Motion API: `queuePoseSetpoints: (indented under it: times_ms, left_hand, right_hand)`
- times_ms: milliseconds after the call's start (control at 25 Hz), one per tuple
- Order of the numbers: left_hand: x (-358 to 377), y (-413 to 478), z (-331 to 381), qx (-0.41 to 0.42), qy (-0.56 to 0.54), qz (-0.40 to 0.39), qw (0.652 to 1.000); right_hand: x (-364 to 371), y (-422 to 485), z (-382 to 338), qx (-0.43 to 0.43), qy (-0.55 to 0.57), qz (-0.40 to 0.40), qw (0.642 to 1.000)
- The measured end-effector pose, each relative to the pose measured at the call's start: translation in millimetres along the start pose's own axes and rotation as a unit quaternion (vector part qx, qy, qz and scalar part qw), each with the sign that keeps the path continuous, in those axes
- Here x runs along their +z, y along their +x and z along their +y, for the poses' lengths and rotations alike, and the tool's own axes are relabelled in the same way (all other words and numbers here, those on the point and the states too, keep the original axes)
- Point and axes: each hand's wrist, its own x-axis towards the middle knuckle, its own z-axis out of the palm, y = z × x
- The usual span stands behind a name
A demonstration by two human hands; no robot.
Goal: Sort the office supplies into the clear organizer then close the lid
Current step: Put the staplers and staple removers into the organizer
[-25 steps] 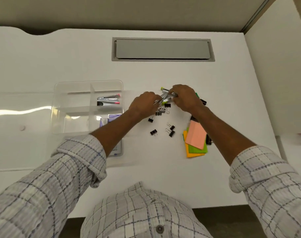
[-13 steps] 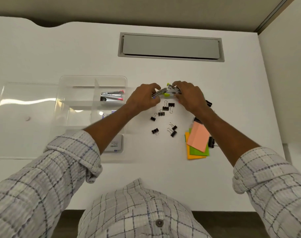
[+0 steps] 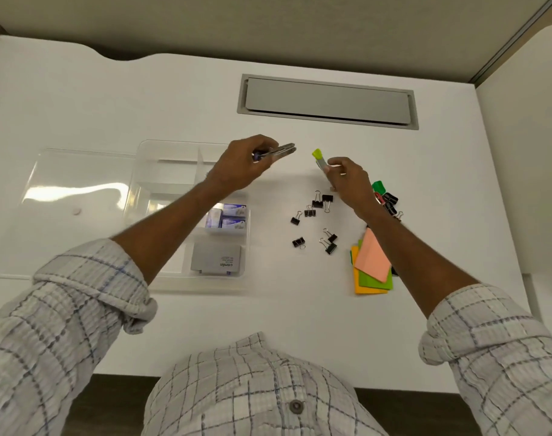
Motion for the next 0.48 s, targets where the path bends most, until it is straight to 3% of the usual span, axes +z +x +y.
queuePoseSetpoints:
  times_ms: [80,160,480]
  left_hand:
    - [-23,-4,-12,-0.006,-0.004,-0.011,1.0]
    - [-44,-8,-25,-0.016,0.006,-0.018,1.0]
    - [-84,-16,-60,-0.016,0.182,-0.109,0.977]
  right_hand:
    - [7,-5,-8,0.079,0.163,-0.025,0.983]
    - [13,-8,-13,0.106,0.244,-0.036,0.963]
    - [32,-22,-29,0.113,0.308,-0.054,0.943]
